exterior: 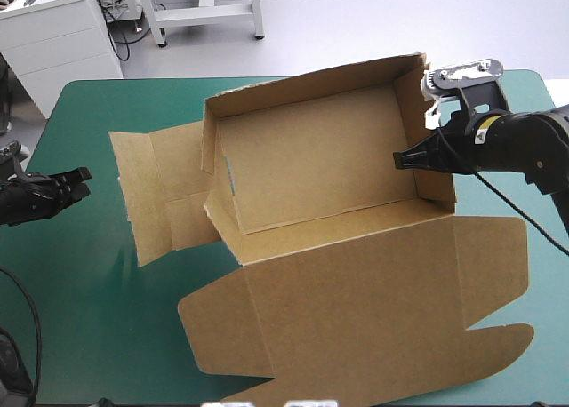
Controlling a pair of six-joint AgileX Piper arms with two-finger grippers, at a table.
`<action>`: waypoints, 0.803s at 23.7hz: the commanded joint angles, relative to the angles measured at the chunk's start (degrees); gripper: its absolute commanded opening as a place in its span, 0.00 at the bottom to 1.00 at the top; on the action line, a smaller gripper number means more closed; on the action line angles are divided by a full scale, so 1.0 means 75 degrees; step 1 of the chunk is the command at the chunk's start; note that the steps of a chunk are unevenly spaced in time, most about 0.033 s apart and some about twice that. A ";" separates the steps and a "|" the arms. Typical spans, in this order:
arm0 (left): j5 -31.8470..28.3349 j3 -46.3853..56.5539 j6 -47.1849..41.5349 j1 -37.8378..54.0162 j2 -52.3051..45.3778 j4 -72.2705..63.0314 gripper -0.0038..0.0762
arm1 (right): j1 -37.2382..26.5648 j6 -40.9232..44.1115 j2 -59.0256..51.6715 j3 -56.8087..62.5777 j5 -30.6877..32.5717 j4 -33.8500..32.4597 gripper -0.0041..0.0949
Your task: Fold the box
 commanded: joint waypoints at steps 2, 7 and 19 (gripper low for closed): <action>0.0110 -0.0171 -0.0057 -0.0036 -0.0291 -0.0438 0.65 | -0.0033 -0.0015 -0.0053 -0.0241 -0.0551 0.0132 0.02; 0.0620 -0.0171 -0.0315 -0.0254 -0.0291 -0.0979 0.82 | -0.0033 -0.0015 -0.0022 -0.0241 -0.0673 0.0078 0.02; 0.1025 -0.0171 0.0549 -0.2347 -0.0291 -0.1930 0.80 | -0.0033 0.0000 0.0094 -0.0241 -0.1289 0.0229 0.02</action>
